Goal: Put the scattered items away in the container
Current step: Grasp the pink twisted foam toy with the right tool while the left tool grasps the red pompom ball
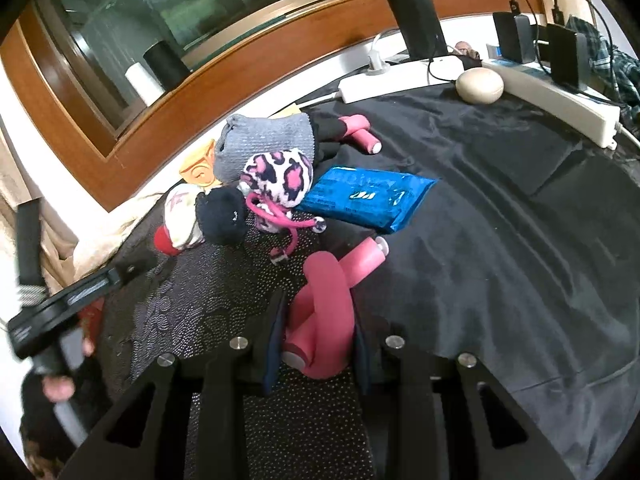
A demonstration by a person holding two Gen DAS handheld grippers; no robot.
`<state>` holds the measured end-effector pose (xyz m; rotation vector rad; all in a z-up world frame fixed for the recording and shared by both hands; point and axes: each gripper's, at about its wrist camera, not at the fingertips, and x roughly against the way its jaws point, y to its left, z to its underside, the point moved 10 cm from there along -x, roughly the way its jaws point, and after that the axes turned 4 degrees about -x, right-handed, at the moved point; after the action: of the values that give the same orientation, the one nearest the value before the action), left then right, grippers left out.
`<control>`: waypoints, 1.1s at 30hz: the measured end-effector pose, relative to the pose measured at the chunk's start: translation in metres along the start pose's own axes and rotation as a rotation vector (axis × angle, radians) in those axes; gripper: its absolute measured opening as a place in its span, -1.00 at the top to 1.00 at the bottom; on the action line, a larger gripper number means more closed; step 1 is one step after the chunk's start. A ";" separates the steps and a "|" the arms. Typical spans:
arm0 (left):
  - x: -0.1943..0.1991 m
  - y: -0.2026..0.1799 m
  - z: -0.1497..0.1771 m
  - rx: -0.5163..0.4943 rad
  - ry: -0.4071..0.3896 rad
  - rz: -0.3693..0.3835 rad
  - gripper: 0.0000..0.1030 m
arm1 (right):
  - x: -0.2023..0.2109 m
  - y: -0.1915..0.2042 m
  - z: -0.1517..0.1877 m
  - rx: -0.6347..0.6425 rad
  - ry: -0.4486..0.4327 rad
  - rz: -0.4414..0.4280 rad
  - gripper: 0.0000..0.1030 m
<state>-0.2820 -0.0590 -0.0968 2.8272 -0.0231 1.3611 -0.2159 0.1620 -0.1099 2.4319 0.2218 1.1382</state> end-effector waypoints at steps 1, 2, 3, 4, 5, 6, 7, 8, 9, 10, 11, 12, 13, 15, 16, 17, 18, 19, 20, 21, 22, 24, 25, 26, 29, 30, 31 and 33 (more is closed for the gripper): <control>-0.006 0.005 -0.002 -0.001 0.007 -0.012 -0.36 | -0.001 0.001 0.000 0.001 0.003 -0.004 0.36; -0.012 0.009 -0.004 0.000 0.016 -0.017 -0.36 | -0.001 0.001 0.000 0.002 0.005 -0.008 0.36; -0.015 0.012 -0.006 0.003 0.022 -0.015 -0.36 | -0.002 0.002 0.000 0.002 0.008 -0.013 0.36; -0.018 0.013 -0.008 0.008 0.026 -0.005 -0.36 | -0.002 0.003 0.000 0.003 0.010 -0.016 0.36; -0.018 0.013 -0.011 0.013 0.023 0.010 -0.36 | -0.002 0.003 0.000 0.002 0.011 -0.017 0.36; -0.019 0.013 -0.014 0.017 0.021 0.024 -0.36 | -0.002 0.003 0.000 0.001 0.011 -0.018 0.36; -0.019 0.012 -0.017 0.020 0.018 0.037 -0.36 | -0.003 0.002 0.000 0.001 0.012 -0.018 0.36; -0.019 0.010 -0.020 0.018 0.014 0.047 -0.36 | -0.003 0.002 0.000 0.000 0.013 -0.018 0.36; -0.020 0.008 -0.024 0.015 0.010 0.049 -0.36 | -0.003 0.002 0.000 -0.001 0.014 -0.018 0.36; -0.023 0.008 -0.027 0.009 0.007 0.039 -0.36 | -0.004 0.002 0.000 -0.001 0.014 -0.017 0.36; -0.025 0.007 -0.030 0.004 0.003 0.028 -0.36 | -0.004 0.002 0.000 0.000 0.015 -0.016 0.36; -0.027 0.007 -0.032 0.002 0.000 0.020 -0.36 | -0.005 0.002 0.000 0.001 0.016 -0.014 0.36; -0.030 0.007 -0.033 0.005 -0.001 0.012 -0.36 | -0.006 0.002 0.000 0.002 0.017 -0.012 0.36; -0.035 0.012 -0.034 0.034 -0.005 0.011 -0.36 | -0.006 0.001 -0.001 0.002 0.017 -0.009 0.36; -0.036 0.014 -0.033 0.054 -0.008 0.026 -0.35 | -0.007 0.000 -0.001 0.001 0.017 -0.009 0.36; -0.038 0.016 -0.032 0.071 -0.011 0.043 -0.27 | -0.007 0.000 -0.001 0.000 0.016 -0.008 0.36; -0.039 0.017 -0.031 0.088 -0.013 0.070 -0.08 | -0.007 0.000 -0.002 -0.001 0.016 -0.008 0.36; -0.039 0.016 -0.029 0.111 -0.015 0.111 0.01 | -0.006 -0.001 -0.002 -0.001 0.012 -0.010 0.36; -0.038 0.016 -0.028 0.131 -0.016 0.147 0.17 | -0.005 -0.001 -0.003 -0.001 0.006 -0.010 0.36; -0.036 0.015 -0.027 0.142 -0.018 0.169 0.31 | -0.005 -0.001 -0.003 -0.001 0.001 -0.010 0.36; -0.033 0.014 -0.026 0.143 -0.021 0.177 0.32 | -0.003 0.000 -0.004 -0.001 -0.006 -0.012 0.36; -0.026 0.013 -0.025 0.133 -0.032 0.162 0.37 | -0.001 0.000 -0.006 -0.001 -0.020 -0.016 0.36; -0.022 0.013 -0.024 0.131 -0.038 0.155 0.37 | 0.000 0.000 -0.006 -0.002 -0.026 -0.021 0.36; -0.017 0.015 -0.023 0.135 -0.046 0.148 0.37 | 0.001 0.001 -0.007 -0.003 -0.031 -0.026 0.36; 0.002 0.020 -0.021 0.154 -0.074 0.136 0.37 | 0.005 0.002 -0.010 -0.006 -0.050 -0.040 0.36; 0.010 0.022 -0.022 0.159 -0.086 0.130 0.37 | 0.006 0.002 -0.010 -0.006 -0.054 -0.043 0.36; 0.019 0.025 -0.021 0.162 -0.100 0.124 0.37 | 0.006 0.003 -0.010 -0.006 -0.057 -0.046 0.36; 0.035 0.029 -0.020 0.168 -0.125 0.119 0.37 | 0.008 0.004 -0.011 -0.005 -0.065 -0.053 0.36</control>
<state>-0.2760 -0.0879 -0.0572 3.0939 -0.0823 1.2598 -0.2191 0.1641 -0.0964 2.4390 0.2609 1.0339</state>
